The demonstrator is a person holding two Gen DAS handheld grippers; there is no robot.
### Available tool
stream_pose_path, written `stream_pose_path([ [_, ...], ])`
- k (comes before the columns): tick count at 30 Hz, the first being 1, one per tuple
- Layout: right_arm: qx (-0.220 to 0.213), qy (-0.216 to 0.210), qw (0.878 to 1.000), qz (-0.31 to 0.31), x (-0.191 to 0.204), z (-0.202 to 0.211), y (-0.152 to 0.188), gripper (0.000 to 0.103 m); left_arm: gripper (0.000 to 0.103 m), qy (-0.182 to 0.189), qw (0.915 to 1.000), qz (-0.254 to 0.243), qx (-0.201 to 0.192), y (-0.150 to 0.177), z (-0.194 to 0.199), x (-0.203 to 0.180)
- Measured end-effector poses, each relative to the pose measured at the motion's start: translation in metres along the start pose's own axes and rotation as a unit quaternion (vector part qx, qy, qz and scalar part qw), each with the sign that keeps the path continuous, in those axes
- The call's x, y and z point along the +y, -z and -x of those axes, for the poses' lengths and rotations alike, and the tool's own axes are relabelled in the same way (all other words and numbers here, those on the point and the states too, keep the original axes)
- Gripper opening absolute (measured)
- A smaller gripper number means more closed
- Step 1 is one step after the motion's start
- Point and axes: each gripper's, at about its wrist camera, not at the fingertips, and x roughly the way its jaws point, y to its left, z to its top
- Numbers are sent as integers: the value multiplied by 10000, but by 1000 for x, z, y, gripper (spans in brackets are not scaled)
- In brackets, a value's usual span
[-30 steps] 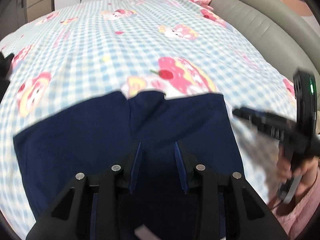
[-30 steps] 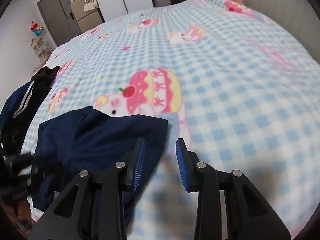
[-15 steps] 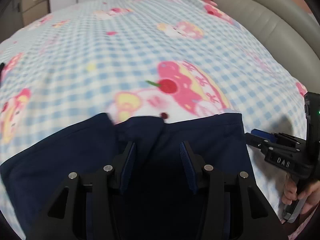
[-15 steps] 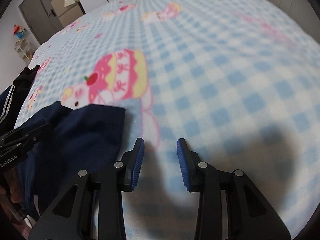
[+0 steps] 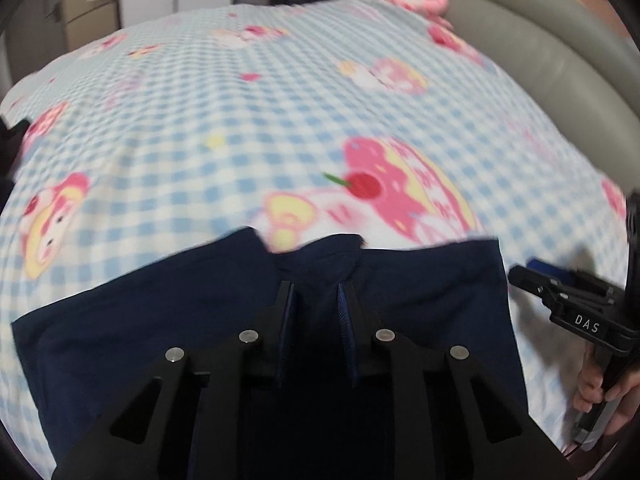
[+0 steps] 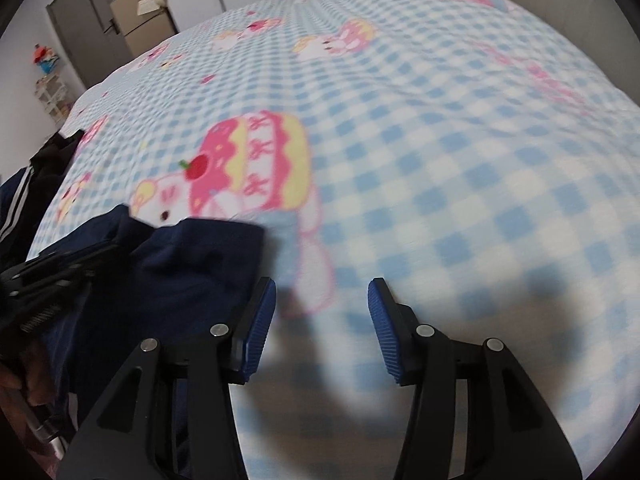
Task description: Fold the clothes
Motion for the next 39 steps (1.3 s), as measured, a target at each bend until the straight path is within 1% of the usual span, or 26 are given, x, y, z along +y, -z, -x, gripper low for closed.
stream_pose_path([
  [3, -48, 18, 9998, -172, -8, 3, -2, 50, 24, -46, 9997, 196, -120, -3, 4, 12],
  [4, -73, 56, 9998, -203, -10, 5, -3, 50, 24, -71, 9999, 125, -59, -4, 0, 10],
  [5, -129, 179, 9995, -216, -11, 6, -4, 49, 24, -96, 9999, 54, 3, -4, -5, 8],
  [7, -249, 240, 9993, -172, -10, 9, -6, 49, 24, -147, 9998, -89, 125, -5, -13, 4],
  [8, -309, 264, 9991, -148, -10, 10, -7, 49, 26, -172, 9995, -161, 186, -5, -17, 3],
  [11, -342, -139, 9993, -68, -3, 10, -9, 49, 27, -248, 9983, -375, 369, -6, -29, -3],
  [12, -311, -209, 9993, 11, 3, 6, -10, 49, 27, -273, 9977, -446, 430, -6, -33, -5],
  [14, -242, -321, 9990, 175, 16, -2, -12, 49, 27, -323, 9962, -589, 552, -7, -41, -9],
  [16, -163, -255, 9991, 305, 21, -9, -10, 49, 27, -370, 9945, -720, 664, -8, -49, -13],
  [19, -53, -310, 9988, 374, 27, -17, -9, 49, 28, -351, 9956, -643, 585, -9, -45, -6],
  [20, -40, -332, 9987, 372, 29, -20, -11, 49, 33, -345, 9959, -618, 559, -9, -43, -4],
  [24, -182, -354, 9990, 220, 25, -17, -13, 49, 34, -320, 9971, -515, 453, -11, -38, 4],
  [29, -585, 49, 9983, -70, 9, -1, -19, 50, 34, -289, 9983, -387, 321, -12, -30, 15],
  [30, -583, -26, 9982, -102, 6, 0, -20, 50, 34, -283, 9985, -362, 295, -13, -29, 17],
  [31, -506, -223, 9984, -138, 2, -2, -22, 50, 34, -268, 9986, -351, 290, -13, -28, 19],
  [32, -353, -560, 9976, -189, 1, -7, -22, 50, 34, -198, 9978, -459, 443, -12, -33, 15],
  [33, -189, -913, 9953, -243, 0, -13, -22, 50, 34, -252, 9964, -625, 522, -10, -38, 7],
  [34, -55, -1235, 9917, -343, -1, -19, -22, 50, 29, -398, 9943, -797, 579, -9, -42, 2],
  [35, 55, -1448, 9887, -383, 0, -25, -22, 50, 13, -547, 9920, -954, 622, -8, -46, -2],
  [36, 109, -1499, 9880, -369, 5, -31, -22, 50, 8, -726, 9909, -989, 551, -9, -46, -3],
  [37, 103, -1457, 9886, -380, 6, -33, -22, 50, 8, -887, 9899, -999, 477, -9, -45, -3],
  [39, 78, -1351, 9899, -411, 6, -34, -21, 50, 8, -930, 9932, -642, 291, -13, -35, 10],
])
